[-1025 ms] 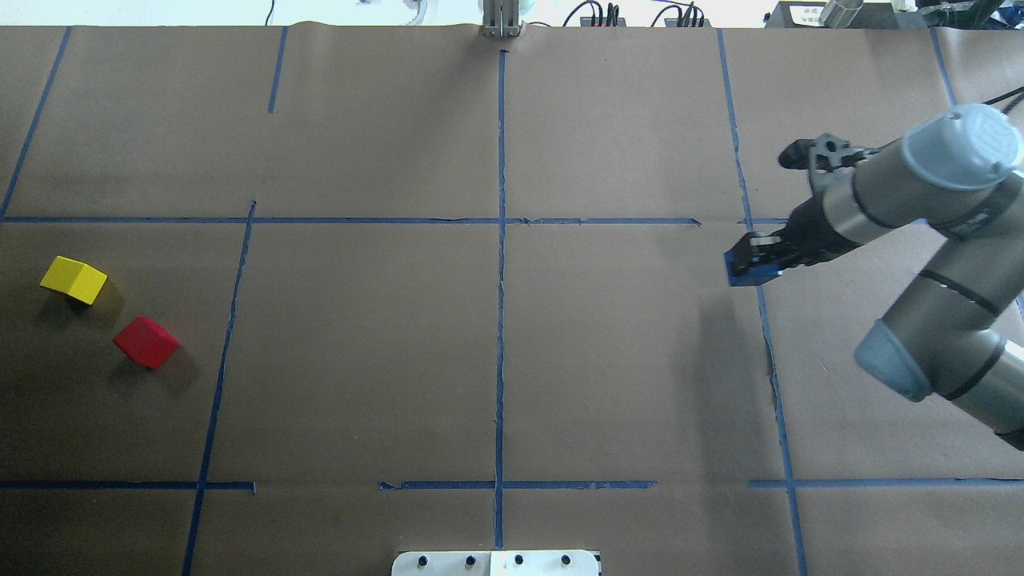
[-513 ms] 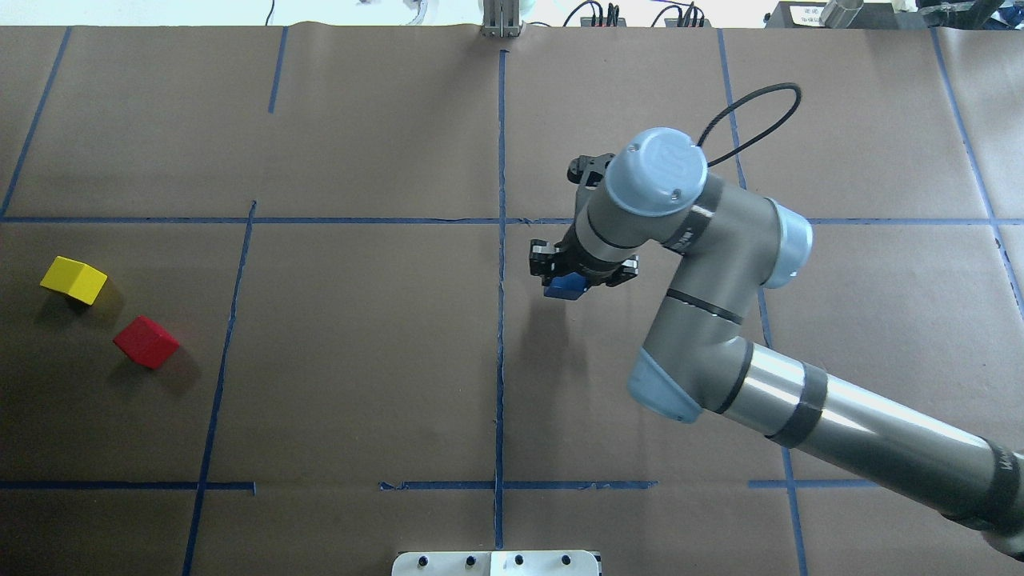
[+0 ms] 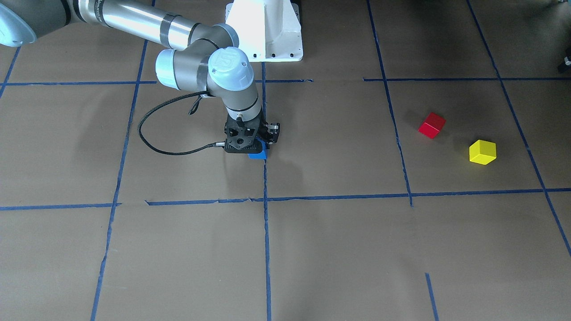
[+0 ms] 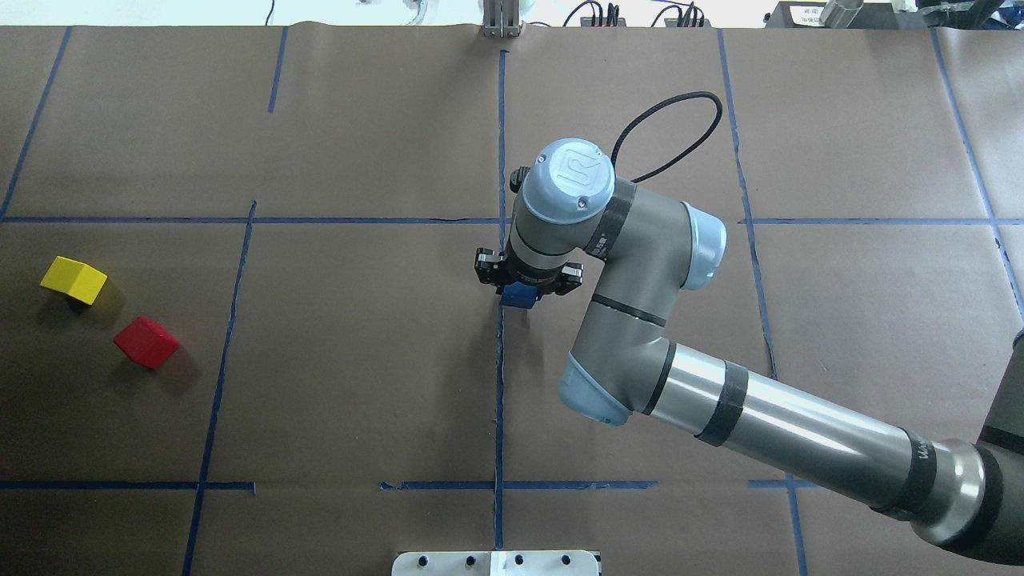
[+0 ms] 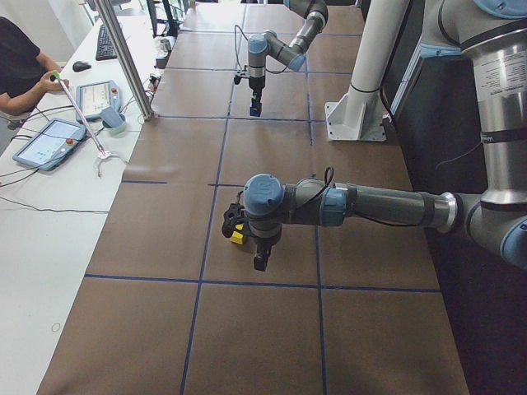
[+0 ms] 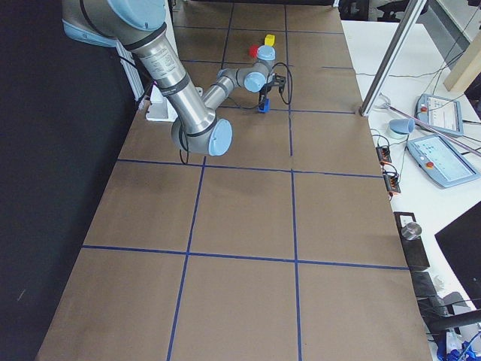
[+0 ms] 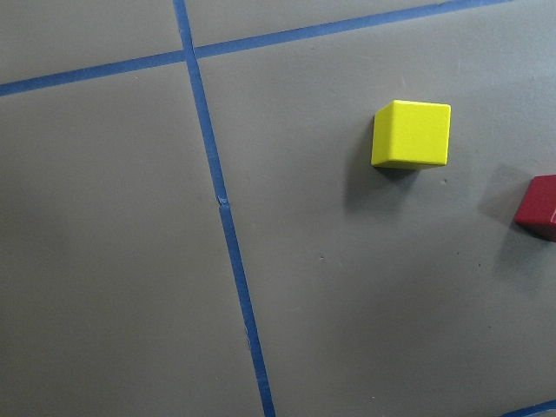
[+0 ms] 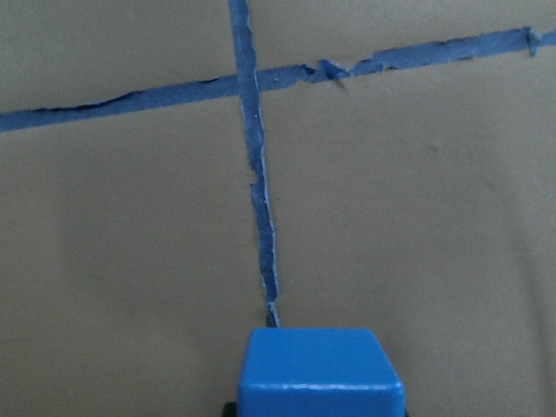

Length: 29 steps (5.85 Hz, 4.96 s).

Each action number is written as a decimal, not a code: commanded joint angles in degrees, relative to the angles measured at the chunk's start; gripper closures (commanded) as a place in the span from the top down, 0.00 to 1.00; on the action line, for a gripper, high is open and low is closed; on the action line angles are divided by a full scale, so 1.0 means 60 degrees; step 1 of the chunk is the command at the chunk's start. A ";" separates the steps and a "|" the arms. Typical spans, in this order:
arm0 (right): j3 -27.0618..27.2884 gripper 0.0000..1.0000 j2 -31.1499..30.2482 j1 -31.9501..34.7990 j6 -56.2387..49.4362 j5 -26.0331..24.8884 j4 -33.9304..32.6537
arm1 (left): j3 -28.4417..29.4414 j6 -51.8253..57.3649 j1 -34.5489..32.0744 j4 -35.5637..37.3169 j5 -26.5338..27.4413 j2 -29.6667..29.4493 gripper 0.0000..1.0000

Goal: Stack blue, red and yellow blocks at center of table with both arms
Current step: 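Carry the blue cube with the right gripper to the table center, then release the blue cube and raise the right gripper away, then reach the left gripper to the red cube and grasp it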

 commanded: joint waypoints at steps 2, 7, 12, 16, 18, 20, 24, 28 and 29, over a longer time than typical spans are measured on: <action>-0.0084 0.02 0.0046 -0.0323 0.0015 -0.0045 -0.0015 | 0.0011 0.0000 0.0000 0.0004 -0.0001 0.0002 1.00; 0.0702 1.00 0.0017 -0.0514 -0.0088 -0.0939 -0.0498 | 0.0011 -0.0059 0.0029 0.0018 -0.0582 -0.0013 1.00; 0.4732 1.00 -0.3391 0.1652 -0.0995 0.1097 -0.1451 | 0.0113 -0.4819 0.3668 -0.2872 -0.0388 -0.1314 1.00; 0.5160 1.00 -0.3820 0.1859 -0.1055 0.0980 -0.1451 | 0.1108 -0.4864 0.7143 -0.6381 0.2997 -0.1902 1.00; 0.5175 1.00 -0.3821 0.1845 -0.1055 0.0980 -0.1451 | 0.1095 -0.4339 0.7427 -0.6383 0.3953 -0.1786 1.00; 0.5131 1.00 -0.3821 0.1844 -0.1055 0.0966 -0.1451 | 0.1182 -0.4497 0.7485 -0.6368 0.3911 -0.1756 1.00; 0.5102 1.00 -0.3821 0.1830 -0.1055 0.0966 -0.1451 | 0.1446 -0.4717 0.7515 -0.6280 0.3488 -0.1756 0.45; 0.5218 1.00 -0.3894 0.2120 -0.1055 0.1082 -0.1451 | 0.0307 -0.9658 0.7544 -0.4579 0.2680 -0.3690 0.00; 0.5755 1.00 -0.4533 0.2384 -0.1098 0.1097 -0.1436 | 0.0231 -0.9871 0.8211 -0.2478 0.3216 -0.5444 0.00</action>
